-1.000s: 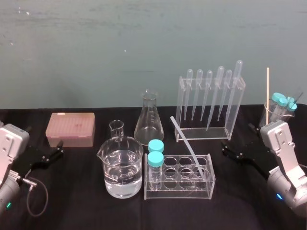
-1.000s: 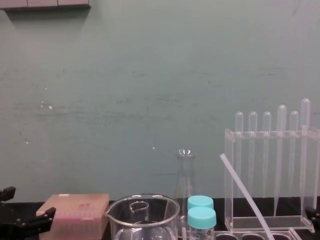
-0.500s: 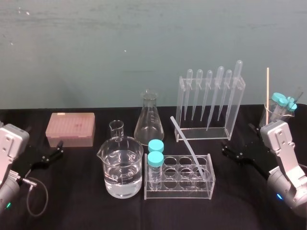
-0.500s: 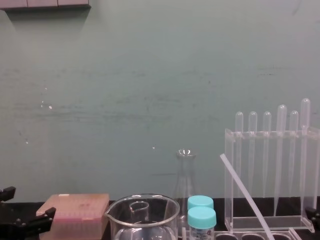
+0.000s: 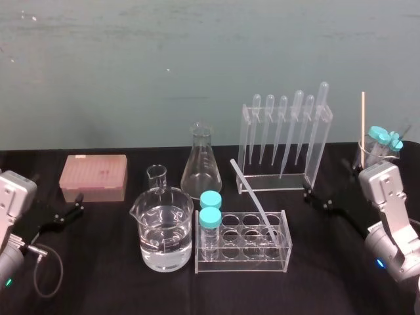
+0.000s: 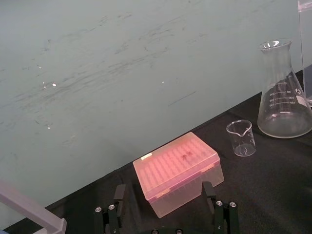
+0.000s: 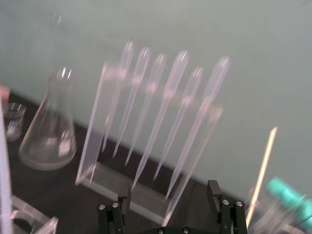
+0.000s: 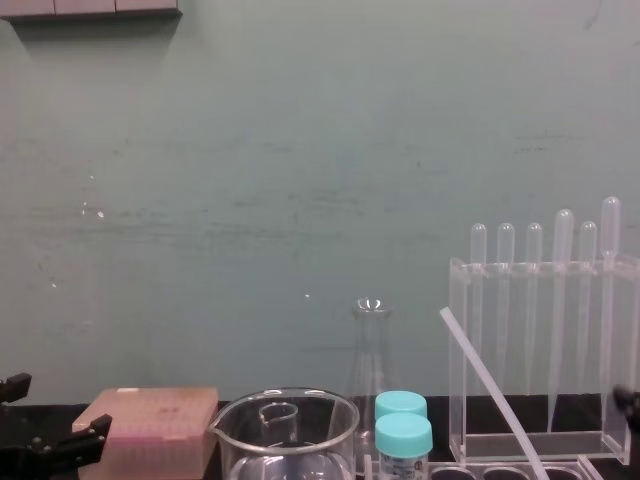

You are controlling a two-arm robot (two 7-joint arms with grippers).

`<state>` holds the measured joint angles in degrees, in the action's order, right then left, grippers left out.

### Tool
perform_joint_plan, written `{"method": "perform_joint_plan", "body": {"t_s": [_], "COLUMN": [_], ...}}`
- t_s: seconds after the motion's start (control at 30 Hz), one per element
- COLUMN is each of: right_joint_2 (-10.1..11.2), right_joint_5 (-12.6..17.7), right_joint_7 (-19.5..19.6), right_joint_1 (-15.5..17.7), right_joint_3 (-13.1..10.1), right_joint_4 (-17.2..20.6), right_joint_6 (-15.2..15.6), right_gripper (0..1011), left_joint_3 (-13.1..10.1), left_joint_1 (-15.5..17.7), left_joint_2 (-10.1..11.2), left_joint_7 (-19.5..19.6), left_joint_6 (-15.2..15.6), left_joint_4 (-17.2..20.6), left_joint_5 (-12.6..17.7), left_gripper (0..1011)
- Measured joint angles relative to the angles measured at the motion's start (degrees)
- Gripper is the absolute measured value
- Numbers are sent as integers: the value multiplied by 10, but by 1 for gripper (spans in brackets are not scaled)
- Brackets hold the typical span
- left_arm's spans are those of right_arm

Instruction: Pick up the stirring rod with one hand, then place it down.

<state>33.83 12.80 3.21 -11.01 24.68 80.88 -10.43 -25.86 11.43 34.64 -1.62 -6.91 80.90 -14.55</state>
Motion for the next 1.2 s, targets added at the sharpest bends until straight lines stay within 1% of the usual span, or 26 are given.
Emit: {"method": "perform_joint_plan", "body": {"t_s": [0.03,0.07,0.1,0.2,0.23,0.33,0.4,0.5,0.53,0.6,0.67,0.7,0.73,0.77,0.87,0.93,0.97,1.0,1.1,1.13,1.2], "right_joint_2": [-5,-6,-10,-15,-17,-21,-26,-31,-34,-37,-40,-42,-43,-45,-48,-51,-51,-52,-53,-53,-54], "right_joint_5": [-9,-15,-35,-66,-87,-115,-137,-144,-146,-145,-137,-122,-111,-87,-44,11,11,32,54,64,72], "right_joint_7": [11,16,30,47,57,62,59,47,35,21,3,-18,-29,-54,-94,-144,-144,-164,-186,-198,-209], "right_joint_1": [1,1,1,-3,-7,-13,-24,-33,-39,-45,-50,-55,-57,-62,-67,-73,-73,-76,-78,-80,-81], "right_joint_3": [-6,-7,-10,-11,-10,-5,2,9,15,20,26,32,35,40,45,49,49,50,52,53,53], "right_joint_4": [1,3,6,13,17,23,30,33,33,33,33,33,33,32,29,25,25,22,20,19,17], "right_joint_6": [-21,-29,-51,-79,-96,-119,-148,-169,-180,-190,-196,-197,-197,-190,-167,-122,-122,-96,-62,-43,-26], "right_gripper": [1003,1003,1003,1003,1003,1003,1003,1003,1003,1003,1003,1003,1003,1003,1003,1003,1003,1003,1003,1003,1003], "left_joint_3": [0,0,0,0,0,0,0,0,0,0,0,0,0,0,0,0,0,0,0,0,0], "left_joint_1": [0,0,0,0,0,0,0,0,0,0,0,0,0,0,0,0,0,0,0,0,0], "left_joint_2": [0,0,0,0,0,0,0,0,0,0,0,0,0,0,0,0,0,0,0,0,0], "left_joint_7": [0,0,0,0,0,0,0,0,0,0,0,0,0,0,0,0,0,0,0,0,0], "left_joint_6": [0,0,0,0,0,0,0,0,0,0,0,0,0,0,0,0,0,0,0,0,0], "left_joint_4": [0,0,0,0,0,0,0,0,0,0,0,0,0,0,0,0,0,0,0,0,0], "left_joint_5": [0,0,0,0,0,0,0,0,0,0,0,0,0,0,0,0,0,0,0,0,0], "left_gripper": [1000,1000,1000,1000,1000,1000,1000,1000,1000,1000,1000,1000,1000,1000,1000,1000,1000,1000,1000,1000,1000]}}
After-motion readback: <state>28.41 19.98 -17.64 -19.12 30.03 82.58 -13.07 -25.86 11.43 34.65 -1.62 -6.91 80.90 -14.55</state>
